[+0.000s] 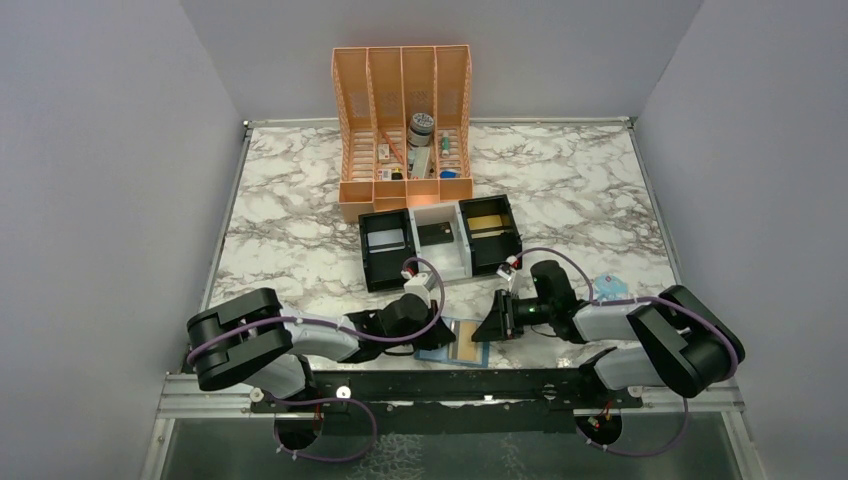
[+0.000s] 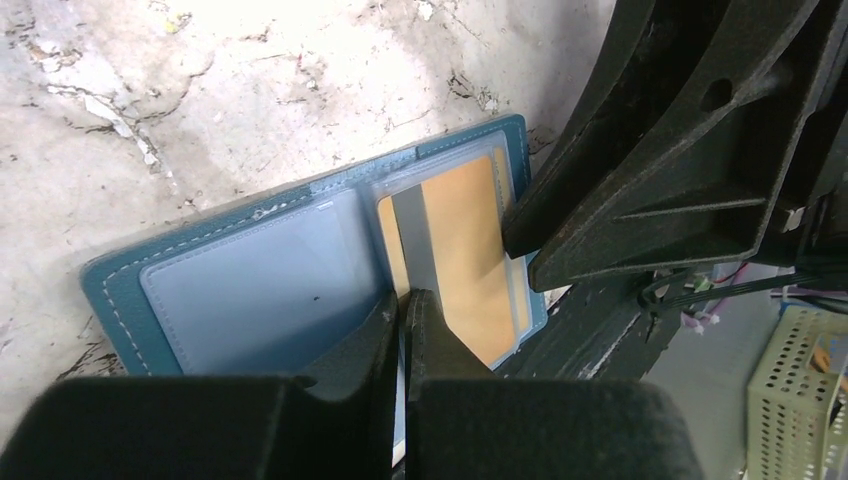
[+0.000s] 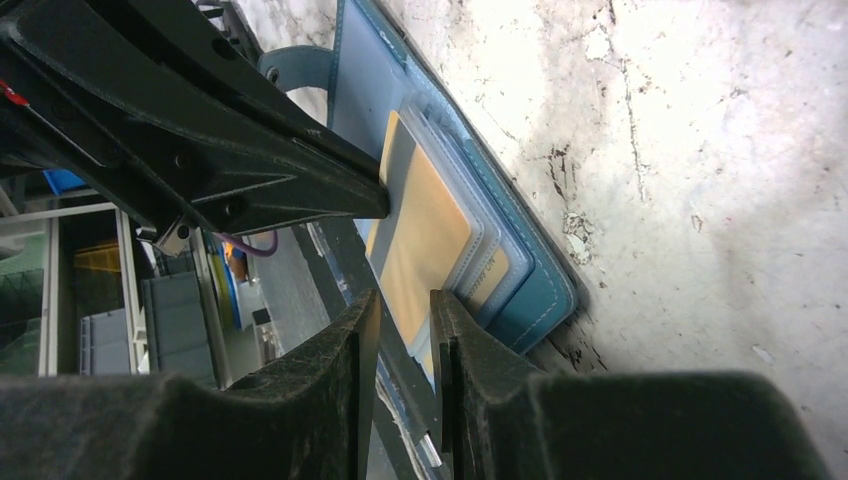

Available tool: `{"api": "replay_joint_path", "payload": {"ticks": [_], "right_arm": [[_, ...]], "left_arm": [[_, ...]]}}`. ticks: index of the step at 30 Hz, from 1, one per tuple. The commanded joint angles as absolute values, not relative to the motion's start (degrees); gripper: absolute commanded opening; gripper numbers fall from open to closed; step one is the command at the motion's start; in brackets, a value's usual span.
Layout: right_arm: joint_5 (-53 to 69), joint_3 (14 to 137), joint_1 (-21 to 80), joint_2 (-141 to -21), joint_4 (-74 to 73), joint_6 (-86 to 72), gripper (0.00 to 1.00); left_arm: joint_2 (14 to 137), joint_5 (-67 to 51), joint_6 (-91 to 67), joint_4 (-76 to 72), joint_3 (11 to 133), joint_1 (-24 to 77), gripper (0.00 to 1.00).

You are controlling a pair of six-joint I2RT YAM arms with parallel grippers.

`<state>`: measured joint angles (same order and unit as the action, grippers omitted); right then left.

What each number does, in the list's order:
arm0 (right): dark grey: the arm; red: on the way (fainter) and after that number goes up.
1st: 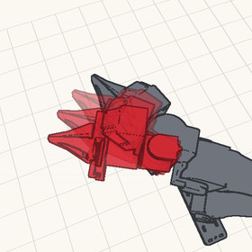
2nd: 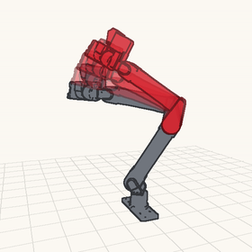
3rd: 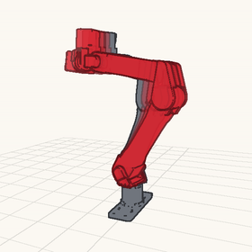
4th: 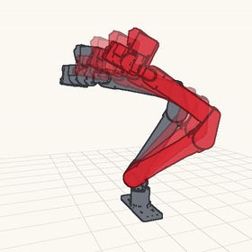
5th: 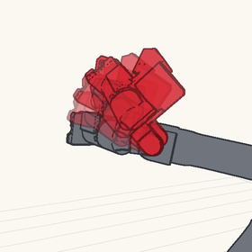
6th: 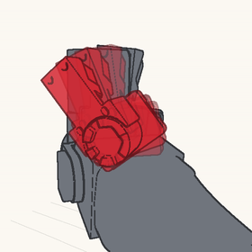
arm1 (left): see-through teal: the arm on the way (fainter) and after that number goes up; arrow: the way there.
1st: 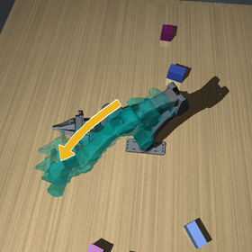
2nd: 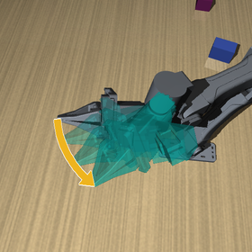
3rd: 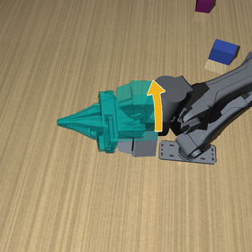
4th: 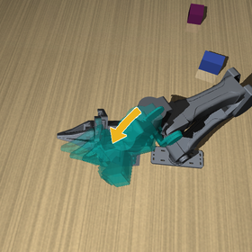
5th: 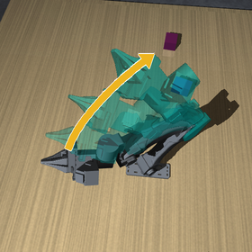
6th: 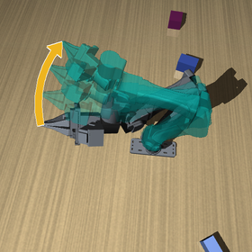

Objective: Take the credit cards out of the card holder

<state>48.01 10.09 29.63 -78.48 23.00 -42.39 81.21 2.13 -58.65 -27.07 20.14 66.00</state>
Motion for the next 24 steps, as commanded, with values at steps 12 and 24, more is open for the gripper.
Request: {"api": "replay_joint_path", "payload": {"ticks": [12, 24], "right_arm": [[39.0, 8.7, 30.2, -79.5, 20.1, -40.9, 0.26], [39.5, 9.3, 30.2, -79.2, 19.5, -40.4, 0.24]], "left_arm": [[76.8, 4.0, -60.6, -29.2, 15.6, 66.6, 0.0], [74.1, 4.8, -60.8, -28.9, 13.4, 66.5, 0.0]]}}
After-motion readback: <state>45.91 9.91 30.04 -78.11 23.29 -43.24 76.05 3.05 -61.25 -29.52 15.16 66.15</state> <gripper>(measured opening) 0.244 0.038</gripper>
